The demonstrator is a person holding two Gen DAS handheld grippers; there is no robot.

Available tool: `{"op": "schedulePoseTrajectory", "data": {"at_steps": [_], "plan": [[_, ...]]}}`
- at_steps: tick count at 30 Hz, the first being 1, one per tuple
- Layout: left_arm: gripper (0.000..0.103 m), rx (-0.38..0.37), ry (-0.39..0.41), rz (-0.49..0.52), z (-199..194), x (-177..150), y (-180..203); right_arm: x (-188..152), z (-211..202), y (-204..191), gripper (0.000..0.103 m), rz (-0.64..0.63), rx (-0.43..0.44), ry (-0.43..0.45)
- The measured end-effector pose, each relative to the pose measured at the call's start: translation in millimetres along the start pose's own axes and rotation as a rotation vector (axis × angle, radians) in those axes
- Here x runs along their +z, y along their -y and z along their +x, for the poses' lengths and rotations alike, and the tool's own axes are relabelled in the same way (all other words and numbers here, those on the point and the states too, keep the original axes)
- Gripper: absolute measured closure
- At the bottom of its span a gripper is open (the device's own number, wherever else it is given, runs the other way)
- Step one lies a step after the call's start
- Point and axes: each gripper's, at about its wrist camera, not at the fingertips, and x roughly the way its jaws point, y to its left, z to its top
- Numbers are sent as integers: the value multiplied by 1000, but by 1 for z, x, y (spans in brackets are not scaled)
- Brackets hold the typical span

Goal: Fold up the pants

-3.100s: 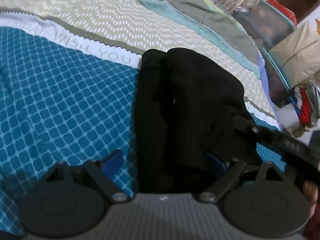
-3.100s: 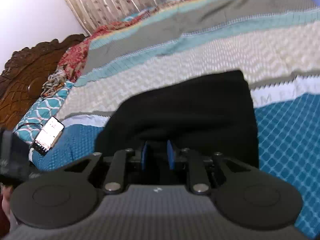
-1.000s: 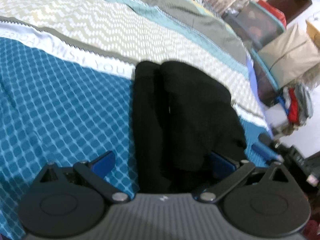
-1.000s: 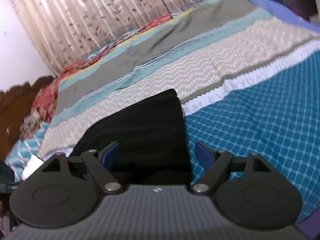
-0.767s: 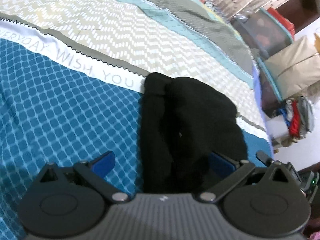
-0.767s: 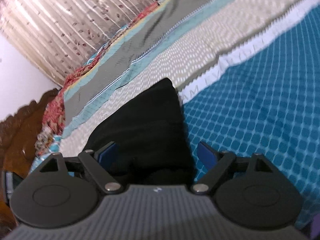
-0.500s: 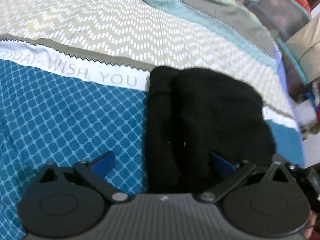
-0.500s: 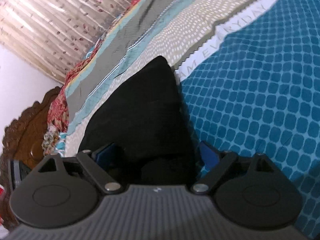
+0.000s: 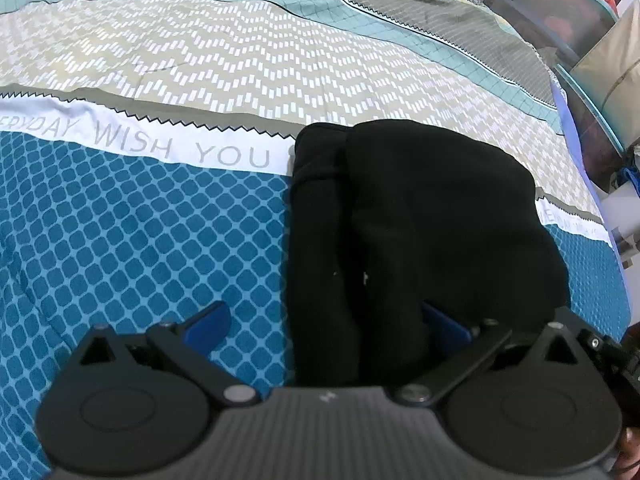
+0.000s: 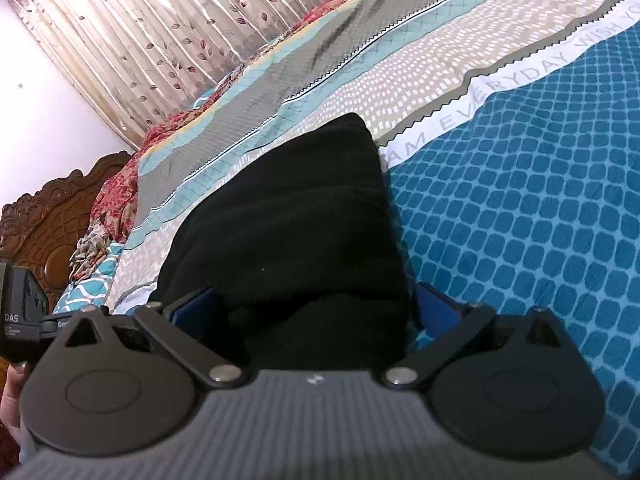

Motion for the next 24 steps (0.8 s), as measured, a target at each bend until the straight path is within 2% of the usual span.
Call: {"op": "schedulePoseTrajectory", "data": {"at_steps": [24], "plan": [[0, -44, 15, -4, -4, -5, -7, -1, 7, -7, 0, -2, -30, 13]]}}
